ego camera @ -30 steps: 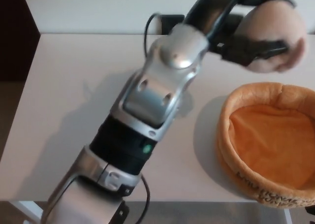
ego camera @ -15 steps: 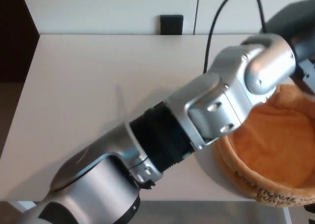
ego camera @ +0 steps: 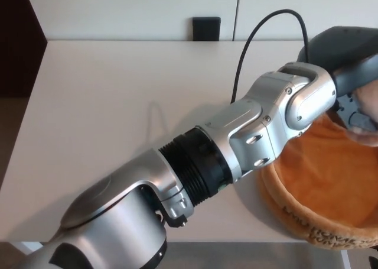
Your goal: The robot walks towards a table in front, picks a dumpling toy with left hand and puts it in an orange round plate
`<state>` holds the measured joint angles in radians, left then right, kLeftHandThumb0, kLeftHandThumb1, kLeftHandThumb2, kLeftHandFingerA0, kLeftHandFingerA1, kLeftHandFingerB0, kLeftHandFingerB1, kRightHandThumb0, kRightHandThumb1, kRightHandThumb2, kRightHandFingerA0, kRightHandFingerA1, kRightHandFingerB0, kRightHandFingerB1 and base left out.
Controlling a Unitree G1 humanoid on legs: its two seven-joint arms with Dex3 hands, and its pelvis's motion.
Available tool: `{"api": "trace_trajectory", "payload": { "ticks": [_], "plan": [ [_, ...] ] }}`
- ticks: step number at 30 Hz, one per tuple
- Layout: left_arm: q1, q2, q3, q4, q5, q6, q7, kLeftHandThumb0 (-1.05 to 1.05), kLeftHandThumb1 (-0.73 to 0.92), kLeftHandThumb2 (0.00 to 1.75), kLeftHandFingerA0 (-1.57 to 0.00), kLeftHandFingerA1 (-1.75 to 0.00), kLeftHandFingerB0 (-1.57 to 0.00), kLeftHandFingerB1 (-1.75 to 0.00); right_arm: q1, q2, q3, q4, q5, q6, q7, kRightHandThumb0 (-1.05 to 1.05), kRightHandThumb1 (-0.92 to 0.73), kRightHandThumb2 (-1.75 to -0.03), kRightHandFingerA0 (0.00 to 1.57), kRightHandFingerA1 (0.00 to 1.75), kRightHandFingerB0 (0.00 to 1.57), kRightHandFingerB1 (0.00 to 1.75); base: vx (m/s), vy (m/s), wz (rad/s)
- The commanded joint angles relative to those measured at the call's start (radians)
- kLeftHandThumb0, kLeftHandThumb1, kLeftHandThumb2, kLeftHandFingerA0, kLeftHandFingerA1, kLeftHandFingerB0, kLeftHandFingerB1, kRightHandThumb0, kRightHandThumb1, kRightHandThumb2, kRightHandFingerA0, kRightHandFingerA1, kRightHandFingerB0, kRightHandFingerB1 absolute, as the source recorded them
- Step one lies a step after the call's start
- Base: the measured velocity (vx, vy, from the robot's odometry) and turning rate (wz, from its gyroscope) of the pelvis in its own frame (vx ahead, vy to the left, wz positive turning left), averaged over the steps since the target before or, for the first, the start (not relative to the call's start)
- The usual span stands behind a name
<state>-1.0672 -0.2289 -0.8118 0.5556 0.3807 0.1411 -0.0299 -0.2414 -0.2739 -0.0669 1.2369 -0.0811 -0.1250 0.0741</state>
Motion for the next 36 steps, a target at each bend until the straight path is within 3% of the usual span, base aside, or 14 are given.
{"api": "trace_trajectory", "payload": {
  "ticks": [1, 2, 3, 4, 7, 8, 16, 18, 20, 24, 25, 26, 34, 36],
  "plan": [
    [0.015, -0.045, 0.006, 0.019, 0.074, 0.010, 0.012, -0.39, 0.49, 0.77, -0.66, -0.74, -0.37, -0.46, 0.003, -0.009, -0.003, -0.008, 0.003, 0.003, 0.000, -0.19, -0.53, -0.56, 0.89, 0.61, 0.39, 0.36, 0.00, 0.000, 0.00],
    [0.002, -0.043, 0.000, 0.016, 0.080, 0.053, -0.042, -0.66, 0.51, 0.58, -0.10, -0.26, -0.05, -0.29, 0.001, -0.010, -0.002, -0.008, 0.003, 0.002, 0.002, -0.17, -0.54, -0.56, 0.92, 0.83, 0.40, 0.37, 0.00, 0.000, 0.00],
    [-0.009, -0.043, -0.006, 0.013, 0.086, 0.084, -0.077, -0.66, 0.51, 0.58, -0.10, -0.26, -0.05, -0.29, 0.000, -0.010, -0.002, -0.008, 0.002, 0.000, 0.001, -0.17, -0.54, -0.56, 0.92, 0.83, 0.40, 0.37, 0.00, 0.000, 0.00],
    [-0.025, -0.040, -0.024, 0.007, 0.108, 0.122, -0.124, -0.80, 0.45, 0.86, 0.00, -0.01, 0.00, -0.15, -0.001, -0.010, 0.000, -0.007, 0.001, -0.002, 0.001, -0.19, -0.53, -0.56, 0.92, 0.84, 0.41, 0.37, 0.00, 0.000, 0.00],
    [-0.034, -0.037, -0.044, -0.009, 0.134, 0.143, -0.165, -0.79, 0.44, 0.87, 0.00, 0.00, 0.00, -0.15, -0.002, -0.009, 0.004, -0.007, -0.004, -0.002, -0.001, -0.19, -0.53, -0.56, 0.92, 0.78, 0.41, 0.37, 0.00, 0.000, 0.00],
    [-0.035, -0.036, -0.048, -0.022, 0.137, 0.155, -0.192, -0.96, 0.39, 0.77, 0.00, 0.00, 0.00, -0.09, 0.000, -0.009, 0.006, -0.009, -0.005, -0.004, -0.002, -0.20, -0.53, -0.56, 0.79, 0.51, 0.40, 0.37, 0.00, 0.000, 0.00],
    [-0.042, -0.024, -0.068, -0.068, 0.170, 0.191, -0.300, -1.05, 0.45, 0.80, 0.00, 0.00, 0.00, -0.05, -0.008, -0.009, 0.008, -0.011, -0.004, 0.001, -0.003, -0.23, -0.51, -0.63, 0.84, 0.75, 0.37, 0.40, 0.00, 0.000, 0.00],
    [-0.044, -0.022, -0.069, -0.071, 0.173, 0.195, -0.309, -1.05, 0.63, 0.61, 0.00, -0.01, 0.00, -0.08, -0.007, -0.010, 0.009, -0.011, -0.005, -0.001, -0.003, -0.17, -0.54, -0.56, 0.81, 0.70, 0.40, 0.37, 0.00, 0.000, 0.00],
    [-0.050, -0.015, -0.070, -0.080, 0.185, 0.207, -0.338, -1.05, 0.65, 0.63, 0.00, -0.02, 0.00, -0.04, -0.010, -0.009, 0.000, -0.006, 0.008, 0.008, 0.000, -0.15, -0.53, -0.56, 0.83, 0.58, 0.40, 0.37, 0.00, 0.000, 0.00],
    [-0.046, -0.009, -0.064, -0.090, 0.196, 0.207, -0.357, -1.05, 0.65, 0.66, 0.00, -0.05, 0.00, -0.02, -0.006, -0.008, 0.002, -0.006, 0.004, 0.000, -0.003, -0.17, -0.53, -0.56, 0.91, 0.90, 0.40, 0.37, 0.00, 0.000, 0.00],
    [-0.040, -0.001, -0.060, -0.102, 0.196, 0.202, -0.357, -0.92, 0.47, 0.98, 0.00, 0.00, 0.00, -0.14, -0.005, -0.007, 0.003, -0.008, 0.004, 0.001, -0.004, -0.16, -0.53, -0.56, 0.82, 0.61, 0.40, 0.37, 0.00, 0.000, 0.00],
    [-0.032, 0.007, -0.053, -0.116, 0.197, 0.196, -0.356, -0.92, 0.47, 0.98, 0.00, 0.00, 0.00, -0.14, -0.003, -0.005, 0.003, -0.010, 0.004, 0.002, -0.005, -0.16, -0.53, -0.56, 0.82, 0.61, 0.40, 0.37, 0.00, 0.000, 0.00],
    [0.020, 0.157, 0.095, -0.412, 0.177, 0.163, -0.375, -0.99, 0.56, 1.00, 0.00, 0.00, 0.00, -0.06, 0.003, -0.004, -0.003, -0.007, 0.008, 0.007, 0.001, -0.16, -0.53, -0.56, 0.85, 0.69, 0.39, 0.36, 0.00, 0.000, 0.00],
    [0.067, 0.263, 0.195, -0.669, 0.165, 0.171, -0.433, -0.96, 0.56, 0.94, -0.02, -0.01, 0.00, -0.07, 0.016, -0.007, 0.000, -0.004, 0.004, 0.001, -0.002, -0.16, -0.54, -0.55, 0.73, 0.48, 0.41, 0.36, 0.00, 0.000, 0.00]
  ]
}}
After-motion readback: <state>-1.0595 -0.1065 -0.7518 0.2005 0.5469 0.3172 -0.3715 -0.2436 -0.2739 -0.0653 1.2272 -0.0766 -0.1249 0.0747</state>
